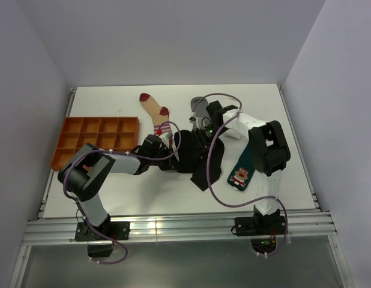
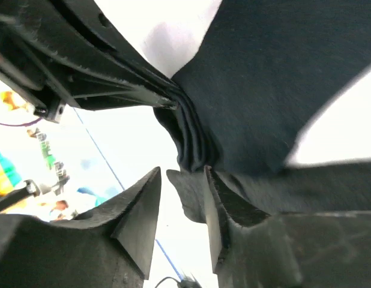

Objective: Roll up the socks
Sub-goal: Roll the sock at the center of the board.

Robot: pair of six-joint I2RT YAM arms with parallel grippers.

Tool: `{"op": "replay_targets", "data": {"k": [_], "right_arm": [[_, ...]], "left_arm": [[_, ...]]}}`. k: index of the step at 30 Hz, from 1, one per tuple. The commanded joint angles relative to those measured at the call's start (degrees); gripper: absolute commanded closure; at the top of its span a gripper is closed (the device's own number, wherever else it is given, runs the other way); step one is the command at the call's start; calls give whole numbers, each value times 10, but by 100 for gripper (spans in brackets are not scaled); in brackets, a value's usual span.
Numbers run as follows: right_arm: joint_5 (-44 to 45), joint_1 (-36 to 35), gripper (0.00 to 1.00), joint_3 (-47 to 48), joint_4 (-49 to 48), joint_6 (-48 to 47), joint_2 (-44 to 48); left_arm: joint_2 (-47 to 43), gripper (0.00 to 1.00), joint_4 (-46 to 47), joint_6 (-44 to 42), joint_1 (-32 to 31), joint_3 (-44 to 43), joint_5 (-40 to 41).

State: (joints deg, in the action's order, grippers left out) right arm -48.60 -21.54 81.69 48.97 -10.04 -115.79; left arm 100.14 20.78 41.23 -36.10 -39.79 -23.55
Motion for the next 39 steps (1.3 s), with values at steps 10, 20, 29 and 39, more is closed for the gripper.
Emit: {"op": "replay_targets", "data": {"k": [10, 20, 29, 39], "right_arm": [[164, 32, 86, -84, -41, 16, 31], [262, 83, 89, -87, -27, 30, 25], [341, 134, 89, -80, 6, 2, 35], [303, 164, 73, -82, -26, -46, 89]], "left_arm": [[1, 100, -105, -16, -2, -28, 43], [-5, 100, -155, -25, -1, -46, 46], [-20, 100, -198, -32, -1, -53, 49], [-3, 100, -231, -16, -1, -63, 35]]}}
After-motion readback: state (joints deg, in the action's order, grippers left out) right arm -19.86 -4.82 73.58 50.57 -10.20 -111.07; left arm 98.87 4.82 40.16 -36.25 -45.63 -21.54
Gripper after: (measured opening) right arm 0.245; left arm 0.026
